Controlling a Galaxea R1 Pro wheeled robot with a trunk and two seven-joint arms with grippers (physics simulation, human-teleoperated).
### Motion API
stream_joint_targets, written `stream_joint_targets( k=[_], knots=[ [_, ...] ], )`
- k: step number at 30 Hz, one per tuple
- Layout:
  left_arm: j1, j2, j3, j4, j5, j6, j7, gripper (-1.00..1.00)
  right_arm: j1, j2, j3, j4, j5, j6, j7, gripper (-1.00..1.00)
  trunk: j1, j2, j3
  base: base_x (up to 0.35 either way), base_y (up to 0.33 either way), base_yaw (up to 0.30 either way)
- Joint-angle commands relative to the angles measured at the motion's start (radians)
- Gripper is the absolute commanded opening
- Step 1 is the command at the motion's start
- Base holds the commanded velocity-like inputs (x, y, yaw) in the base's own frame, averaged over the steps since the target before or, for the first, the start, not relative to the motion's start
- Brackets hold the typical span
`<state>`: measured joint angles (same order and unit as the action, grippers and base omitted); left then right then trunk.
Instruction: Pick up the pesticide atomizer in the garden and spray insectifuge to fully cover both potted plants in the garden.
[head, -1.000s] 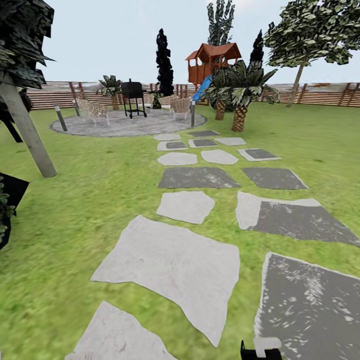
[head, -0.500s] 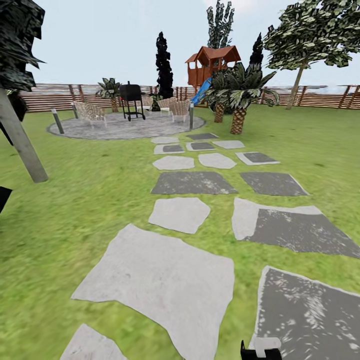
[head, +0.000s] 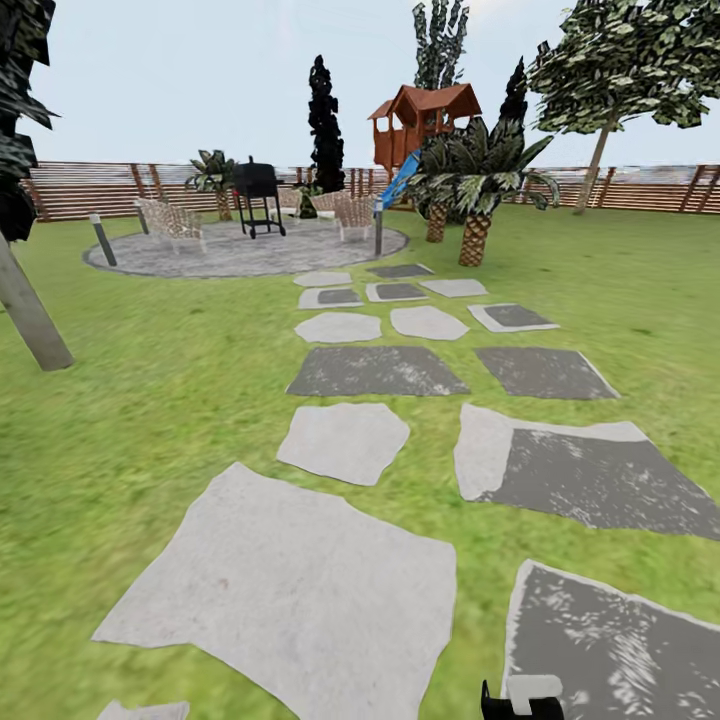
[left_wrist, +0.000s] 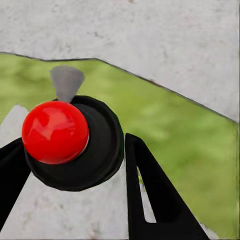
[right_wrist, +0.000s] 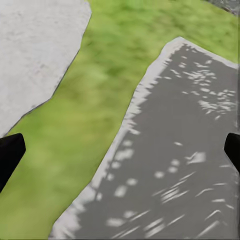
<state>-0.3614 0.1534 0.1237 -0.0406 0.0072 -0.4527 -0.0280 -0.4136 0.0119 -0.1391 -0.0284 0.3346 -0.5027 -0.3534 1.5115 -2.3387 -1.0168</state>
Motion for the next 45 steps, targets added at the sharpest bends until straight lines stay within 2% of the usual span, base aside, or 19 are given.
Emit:
stream_joint_targets(
  k=[1, 12, 25, 45],
  knots=[
    [-0.001, 0.0, 0.005, 0.001, 0.0, -0.004, -0.003, -1.0, -0.001, 0.0, -0.008, 0.001, 0.011, -0.002, -0.004, 1.0, 0.0, 0.0, -0.001, 0.286, -0.201, 0.0],
    [-0.001, 0.0, 0.005, 0.001, 0.0, -0.004, -0.003, -1.0, -0.001, 0.0, -0.008, 0.001, 0.011, -0.002, -0.004, 1.0, 0.0, 0.0, 0.0, 0.286, -0.201, 0.004],
    [-0.001, 0.0, 0.005, 0.001, 0.001, -0.004, -0.003, -1.0, -0.001, 0.001, -0.008, 0.001, 0.011, -0.002, -0.004, 1.0, 0.0, 0.0, 0.011, 0.286, -0.201, 0.172],
    [-0.001, 0.002, 0.006, 0.002, 0.002, -0.003, -0.002, -1.0, -0.001, 0.001, -0.008, 0.001, 0.011, -0.002, -0.004, 1.0, 0.0, 0.0, 0.011, 0.286, -0.201, 0.005]
  ],
)
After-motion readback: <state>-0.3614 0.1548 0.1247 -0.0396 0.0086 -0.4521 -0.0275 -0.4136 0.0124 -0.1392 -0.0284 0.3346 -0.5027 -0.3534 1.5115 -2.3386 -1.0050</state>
